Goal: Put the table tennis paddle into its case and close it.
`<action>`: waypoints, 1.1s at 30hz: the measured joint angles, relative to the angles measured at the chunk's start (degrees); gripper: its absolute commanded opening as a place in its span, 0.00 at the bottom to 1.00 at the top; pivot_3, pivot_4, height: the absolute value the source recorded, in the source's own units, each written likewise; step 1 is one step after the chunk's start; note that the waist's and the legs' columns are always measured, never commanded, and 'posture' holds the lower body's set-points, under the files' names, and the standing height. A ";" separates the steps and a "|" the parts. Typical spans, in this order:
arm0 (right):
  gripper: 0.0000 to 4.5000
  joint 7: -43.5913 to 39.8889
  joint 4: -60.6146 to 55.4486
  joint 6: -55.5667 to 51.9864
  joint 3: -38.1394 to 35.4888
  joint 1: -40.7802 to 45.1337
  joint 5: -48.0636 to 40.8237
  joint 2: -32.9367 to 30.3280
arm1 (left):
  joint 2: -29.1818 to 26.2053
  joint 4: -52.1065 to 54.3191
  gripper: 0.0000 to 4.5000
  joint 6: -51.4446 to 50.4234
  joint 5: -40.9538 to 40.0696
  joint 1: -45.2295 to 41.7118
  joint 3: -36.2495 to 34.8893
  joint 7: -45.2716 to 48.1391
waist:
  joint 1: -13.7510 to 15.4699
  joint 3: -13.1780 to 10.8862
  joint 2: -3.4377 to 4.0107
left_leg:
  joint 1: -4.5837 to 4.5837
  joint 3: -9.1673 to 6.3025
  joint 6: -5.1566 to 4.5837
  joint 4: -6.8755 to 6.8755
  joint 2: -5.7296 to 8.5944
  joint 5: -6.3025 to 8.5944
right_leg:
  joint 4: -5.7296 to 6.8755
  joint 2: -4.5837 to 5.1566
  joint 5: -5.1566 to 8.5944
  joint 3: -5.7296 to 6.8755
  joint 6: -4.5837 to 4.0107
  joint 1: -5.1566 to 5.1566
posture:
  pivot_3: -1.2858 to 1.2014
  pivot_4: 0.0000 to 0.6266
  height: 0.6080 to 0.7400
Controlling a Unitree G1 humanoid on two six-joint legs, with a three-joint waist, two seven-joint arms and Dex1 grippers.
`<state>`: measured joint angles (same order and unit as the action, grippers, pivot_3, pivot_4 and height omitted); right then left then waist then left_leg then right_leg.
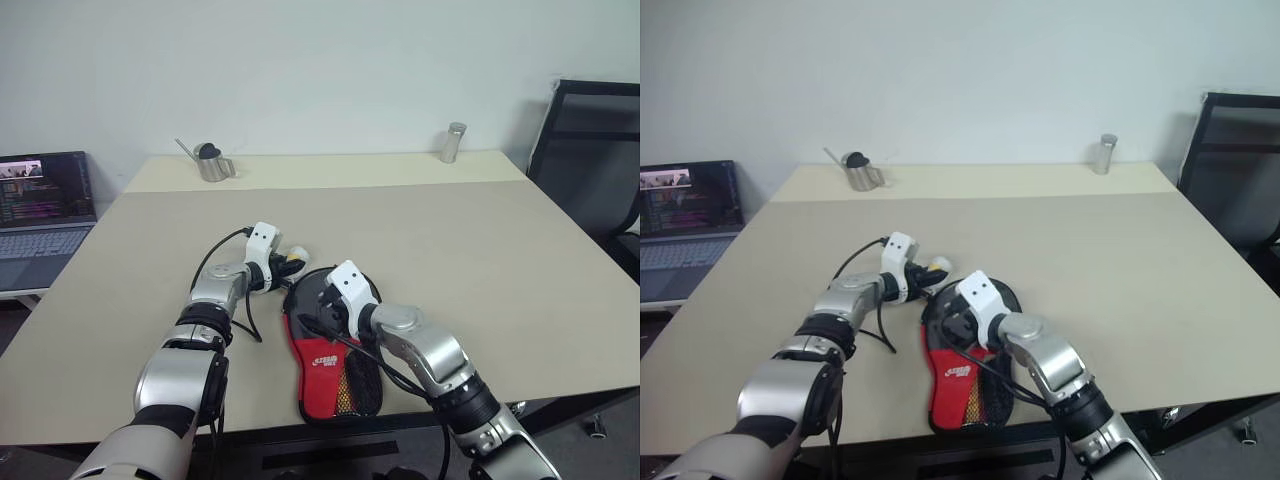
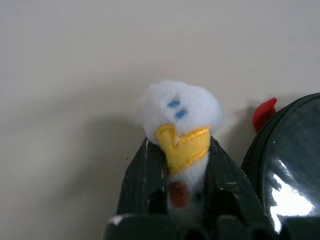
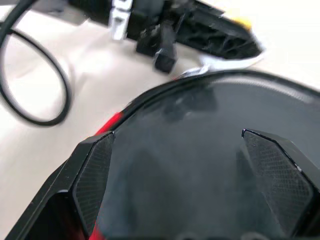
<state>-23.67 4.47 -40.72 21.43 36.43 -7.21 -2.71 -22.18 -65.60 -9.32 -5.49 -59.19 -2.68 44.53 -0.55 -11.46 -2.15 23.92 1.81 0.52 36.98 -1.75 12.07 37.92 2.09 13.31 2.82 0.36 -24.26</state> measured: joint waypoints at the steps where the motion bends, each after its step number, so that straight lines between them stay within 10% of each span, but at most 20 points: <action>1: 1.00 -0.02 1.38 0.23 0.01 0.03 0.38 0.13 | -0.13 0.07 0.08 0.00 0.01 0.03 0.00 0.05 | 0.00 0.00 0.00 | 0.01 0.01 0.00 0.00 -0.01 0.00 | -0.01 0.01 0.00 -0.01 0.00 0.00 | 0.52 0.24 1.00; 15: 1.00 -1.81 2.28 2.94 -0.18 -2.38 2.69 -2.29 | 0.73 -3.72 0.08 7.12 6.46 -7.38 4.56 1.94 | 0.59 0.19 -0.27 | -0.09 0.02 0.00 0.07 0.05 -0.01 | 0.02 0.08 -0.01 0.06 0.01 0.15 | 0.52 0.24 1.00; 33: 1.00 -1.20 -2.70 2.71 -1.60 -7.72 2.71 -2.82 | 9.61 -13.63 0.08 20.97 24.97 -14.20 14.56 -17.46 | 0.62 0.28 -0.36 | -0.10 0.03 0.00 0.05 0.05 -0.01 | 0.00 0.10 -0.01 0.05 0.03 0.16 | 0.52 0.24 1.00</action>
<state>-24.87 1.78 -38.01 19.83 28.71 -4.50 -5.52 -12.57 -79.23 11.65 19.48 -73.39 11.88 27.07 0.07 -11.19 -2.51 23.82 1.84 0.52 37.03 -1.70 12.06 37.92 2.19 13.30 2.87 0.40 -24.10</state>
